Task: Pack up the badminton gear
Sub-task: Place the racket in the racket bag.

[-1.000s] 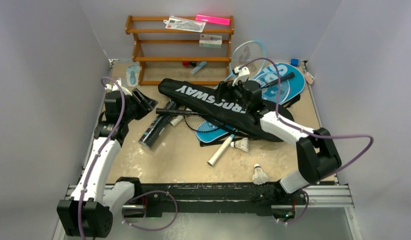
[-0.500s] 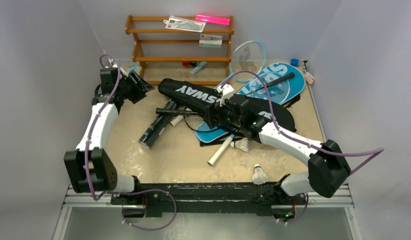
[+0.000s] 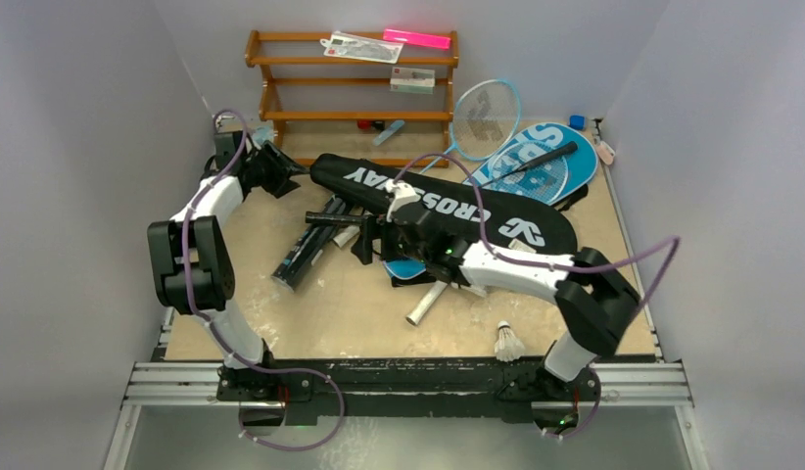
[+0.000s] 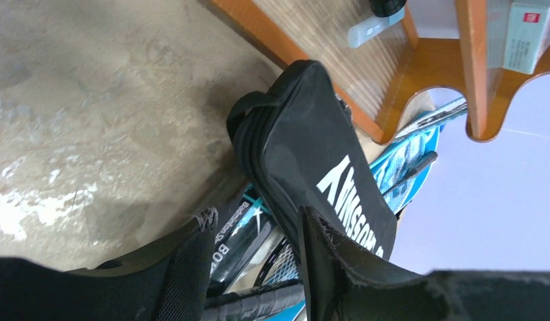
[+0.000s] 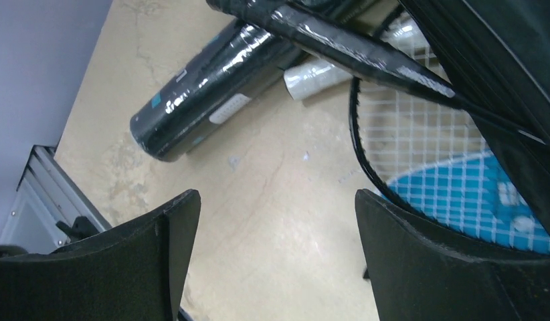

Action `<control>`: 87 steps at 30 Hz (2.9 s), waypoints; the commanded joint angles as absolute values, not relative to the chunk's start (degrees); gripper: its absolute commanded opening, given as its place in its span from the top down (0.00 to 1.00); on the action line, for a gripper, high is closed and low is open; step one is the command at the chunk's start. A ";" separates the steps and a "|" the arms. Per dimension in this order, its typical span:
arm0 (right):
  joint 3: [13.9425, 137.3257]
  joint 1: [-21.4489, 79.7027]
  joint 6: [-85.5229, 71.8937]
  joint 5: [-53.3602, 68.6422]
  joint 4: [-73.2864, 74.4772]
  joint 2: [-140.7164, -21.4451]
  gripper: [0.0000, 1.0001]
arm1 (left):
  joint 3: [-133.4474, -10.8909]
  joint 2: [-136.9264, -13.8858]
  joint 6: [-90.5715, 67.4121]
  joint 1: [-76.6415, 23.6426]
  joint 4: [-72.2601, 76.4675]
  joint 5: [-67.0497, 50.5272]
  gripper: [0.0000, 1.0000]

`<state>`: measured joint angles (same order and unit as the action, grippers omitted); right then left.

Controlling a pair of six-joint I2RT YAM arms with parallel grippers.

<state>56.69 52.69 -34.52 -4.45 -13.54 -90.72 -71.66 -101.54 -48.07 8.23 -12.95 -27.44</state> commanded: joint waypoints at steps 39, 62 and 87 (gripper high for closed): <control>60.20 46.77 -51.87 -11.37 -7.68 -96.88 0.01 | -72.88 -109.07 -57.45 5.98 10.59 -36.23 1.00; 62.20 36.47 -66.01 -22.77 -11.87 -97.95 0.04 | -57.04 -87.27 -57.20 2.85 4.90 -33.45 1.00; 56.99 33.75 -55.53 -22.80 -9.85 -84.11 0.42 | -41.42 -64.10 -52.72 -6.45 -9.68 -30.44 1.00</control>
